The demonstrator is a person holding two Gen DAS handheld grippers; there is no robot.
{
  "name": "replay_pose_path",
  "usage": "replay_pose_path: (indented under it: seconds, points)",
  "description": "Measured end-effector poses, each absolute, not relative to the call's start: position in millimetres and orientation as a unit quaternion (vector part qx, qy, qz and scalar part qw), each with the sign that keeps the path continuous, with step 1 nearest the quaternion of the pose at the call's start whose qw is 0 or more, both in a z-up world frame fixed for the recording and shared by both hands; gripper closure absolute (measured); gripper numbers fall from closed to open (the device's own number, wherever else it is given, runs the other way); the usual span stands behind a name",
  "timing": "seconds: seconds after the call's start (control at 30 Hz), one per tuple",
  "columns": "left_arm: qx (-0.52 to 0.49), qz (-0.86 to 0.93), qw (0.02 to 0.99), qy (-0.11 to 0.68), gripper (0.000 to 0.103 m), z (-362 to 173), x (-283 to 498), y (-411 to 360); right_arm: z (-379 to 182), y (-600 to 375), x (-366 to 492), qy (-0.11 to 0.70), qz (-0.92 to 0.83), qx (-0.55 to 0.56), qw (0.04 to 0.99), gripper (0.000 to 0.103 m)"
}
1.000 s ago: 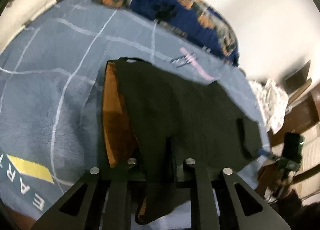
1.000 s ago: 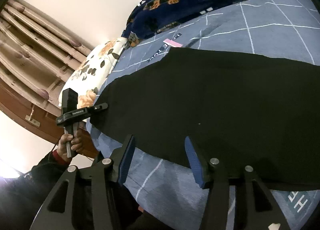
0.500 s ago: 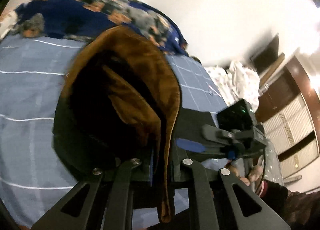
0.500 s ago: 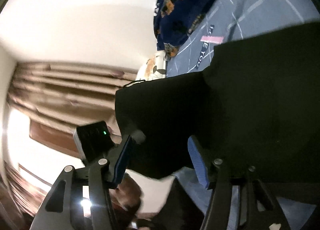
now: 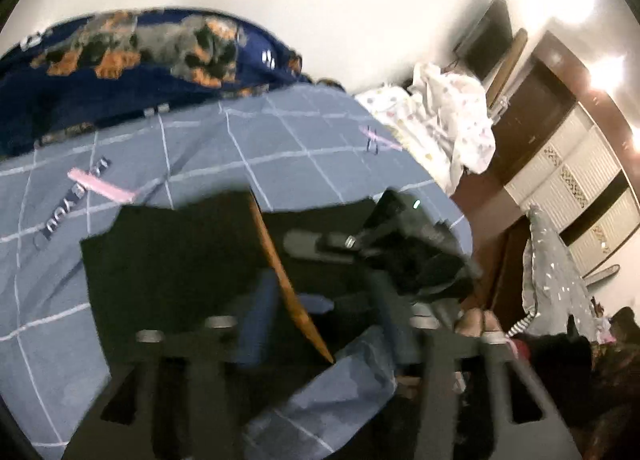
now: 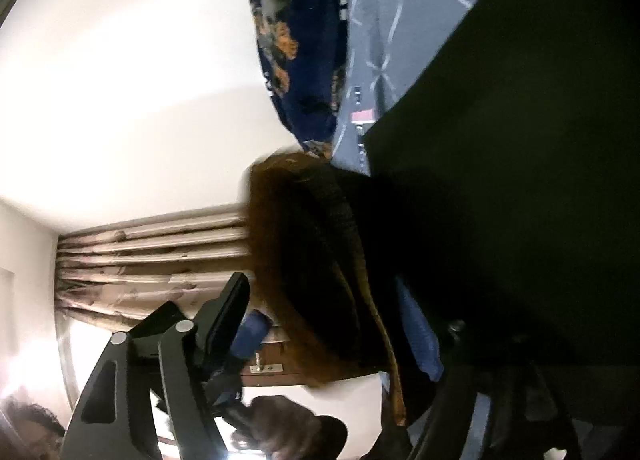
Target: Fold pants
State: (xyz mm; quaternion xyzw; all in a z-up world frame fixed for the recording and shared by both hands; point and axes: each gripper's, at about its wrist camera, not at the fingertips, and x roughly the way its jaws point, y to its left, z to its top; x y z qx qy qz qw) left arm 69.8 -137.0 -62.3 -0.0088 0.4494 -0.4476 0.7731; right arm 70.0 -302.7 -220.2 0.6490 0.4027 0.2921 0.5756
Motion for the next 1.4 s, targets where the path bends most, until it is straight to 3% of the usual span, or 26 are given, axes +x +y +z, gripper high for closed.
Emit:
replay_pose_path:
  seconds: [0.2,0.43,0.5,0.53,0.57,0.77,1.03,1.4]
  points:
    - [-0.041,-0.413,0.809,0.416,0.028,-47.0,76.9,-93.7,-222.2,-304.7,69.4,0.418,0.278,0.642,0.580,0.029]
    - [-0.087,-0.329,0.807,0.482,0.028,-111.9,76.1,-27.4,-215.5,-294.0,76.7,0.472,0.258,0.576,0.615,0.033]
    - [-0.100,-0.314,0.802,0.497,0.028,-128.6,71.1,-14.9,-210.2,-286.5,80.8,0.499,0.244,0.536,0.636,0.052]
    - [-0.103,-0.309,0.802,0.501,0.028,-135.2,68.1,-10.5,-209.3,-283.9,81.7,0.509,0.238,0.517,0.646,0.077]
    - [-0.103,-0.303,0.800,0.507,0.028,-141.2,65.7,-7.9,-208.6,-280.7,82.9,0.521,0.233,0.498,0.653,0.089]
    - [-0.078,-0.306,0.803,0.505,0.028,-137.0,56.2,-16.0,-194.0,-291.4,82.3,0.505,0.227,0.495,0.669,0.091]
    - [-0.053,-0.328,0.796,0.506,0.027,-128.6,61.0,-47.4,-148.3,-389.2,55.0,0.438,0.189,0.494,0.727,0.092]
    - [-0.026,-0.345,0.767,0.540,0.027,-146.8,68.9,-94.9,-181.8,-497.4,6.8,0.414,0.091,0.538,0.728,0.092]
